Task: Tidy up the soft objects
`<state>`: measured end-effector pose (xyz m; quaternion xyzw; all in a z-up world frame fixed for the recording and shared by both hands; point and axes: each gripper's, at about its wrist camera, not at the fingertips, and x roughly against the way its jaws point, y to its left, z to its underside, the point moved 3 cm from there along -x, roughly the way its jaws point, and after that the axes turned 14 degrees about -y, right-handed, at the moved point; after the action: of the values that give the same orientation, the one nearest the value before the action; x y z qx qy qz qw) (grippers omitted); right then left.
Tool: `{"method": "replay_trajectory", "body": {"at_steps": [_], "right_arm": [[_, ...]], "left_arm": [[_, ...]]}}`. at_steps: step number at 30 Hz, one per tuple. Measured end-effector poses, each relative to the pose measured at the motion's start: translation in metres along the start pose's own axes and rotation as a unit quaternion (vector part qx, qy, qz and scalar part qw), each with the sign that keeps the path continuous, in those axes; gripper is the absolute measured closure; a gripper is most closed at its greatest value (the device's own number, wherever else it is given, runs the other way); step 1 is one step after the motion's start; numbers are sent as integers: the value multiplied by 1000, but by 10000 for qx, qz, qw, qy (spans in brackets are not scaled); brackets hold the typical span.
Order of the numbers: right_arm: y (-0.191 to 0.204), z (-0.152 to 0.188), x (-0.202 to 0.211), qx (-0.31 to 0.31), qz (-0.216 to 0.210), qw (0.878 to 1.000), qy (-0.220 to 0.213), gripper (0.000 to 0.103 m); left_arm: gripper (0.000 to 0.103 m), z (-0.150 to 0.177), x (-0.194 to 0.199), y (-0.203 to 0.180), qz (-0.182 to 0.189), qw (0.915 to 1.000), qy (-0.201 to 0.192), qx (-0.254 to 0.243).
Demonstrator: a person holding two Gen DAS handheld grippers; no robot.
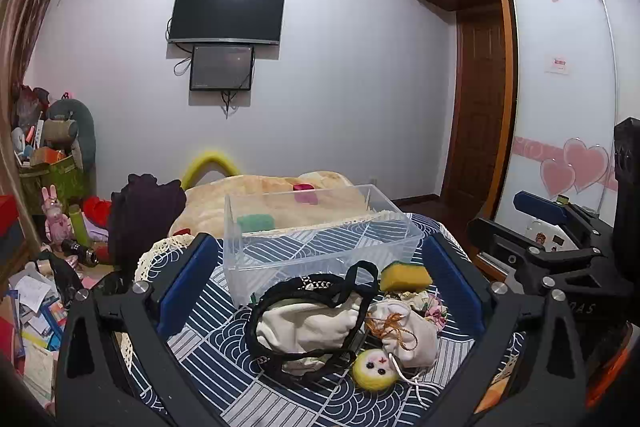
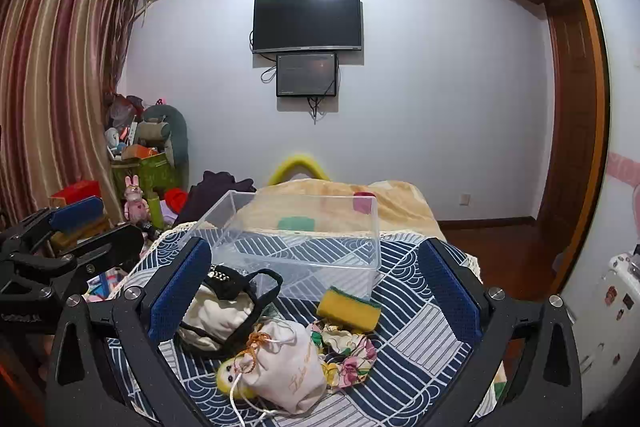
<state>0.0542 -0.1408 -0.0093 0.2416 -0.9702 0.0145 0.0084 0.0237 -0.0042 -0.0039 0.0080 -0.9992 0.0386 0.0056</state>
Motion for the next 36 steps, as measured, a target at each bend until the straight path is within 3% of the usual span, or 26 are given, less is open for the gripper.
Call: {"method": "replay_trajectory", "body": {"at_steps": [36], "right_arm": [[5,0,1,-20,-63,10000,31,0]], "left_arm": [[0,1,-1,-1,12,10000,-19,44]]}}
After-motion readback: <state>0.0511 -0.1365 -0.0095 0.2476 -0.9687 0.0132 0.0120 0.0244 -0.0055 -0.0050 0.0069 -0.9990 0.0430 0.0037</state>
